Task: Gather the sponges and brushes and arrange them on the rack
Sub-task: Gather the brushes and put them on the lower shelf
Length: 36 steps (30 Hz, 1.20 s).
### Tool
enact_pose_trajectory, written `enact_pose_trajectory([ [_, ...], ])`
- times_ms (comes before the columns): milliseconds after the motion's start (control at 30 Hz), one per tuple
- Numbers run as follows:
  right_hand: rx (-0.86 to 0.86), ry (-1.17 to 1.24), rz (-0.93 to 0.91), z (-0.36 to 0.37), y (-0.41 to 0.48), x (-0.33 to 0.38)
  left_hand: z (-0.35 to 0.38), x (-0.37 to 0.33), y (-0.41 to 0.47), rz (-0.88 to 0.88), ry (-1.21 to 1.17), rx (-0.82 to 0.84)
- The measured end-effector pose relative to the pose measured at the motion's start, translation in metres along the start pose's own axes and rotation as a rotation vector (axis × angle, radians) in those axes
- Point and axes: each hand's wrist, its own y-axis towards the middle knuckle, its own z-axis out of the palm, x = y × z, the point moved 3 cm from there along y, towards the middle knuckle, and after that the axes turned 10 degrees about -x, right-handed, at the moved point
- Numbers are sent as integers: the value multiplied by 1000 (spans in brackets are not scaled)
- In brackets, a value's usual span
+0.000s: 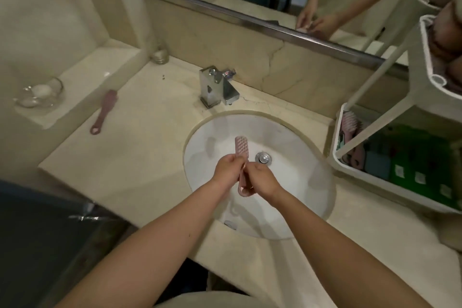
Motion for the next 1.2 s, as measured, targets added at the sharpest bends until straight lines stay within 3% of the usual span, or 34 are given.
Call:
enact_pose_trajectory([
  [233,33,-130,-139,7,-20,19,-42,-10,-36,29,-209,-195],
  [467,34,-25,-166,50,-16,66,-110,-18,-28,55,-297,-399],
  [667,93,133,-83,120,9,104,-187,-27,19,98,-306,-545],
  [900,122,206,26,222,56,152,-282,-50,90,140,-195,-585],
  [1067,115,273,94,283,93,176,-332,-60,139,173,27,-608],
  [1200,165,318,149,317,112,187,-350,-67,161,200,149,-529],
])
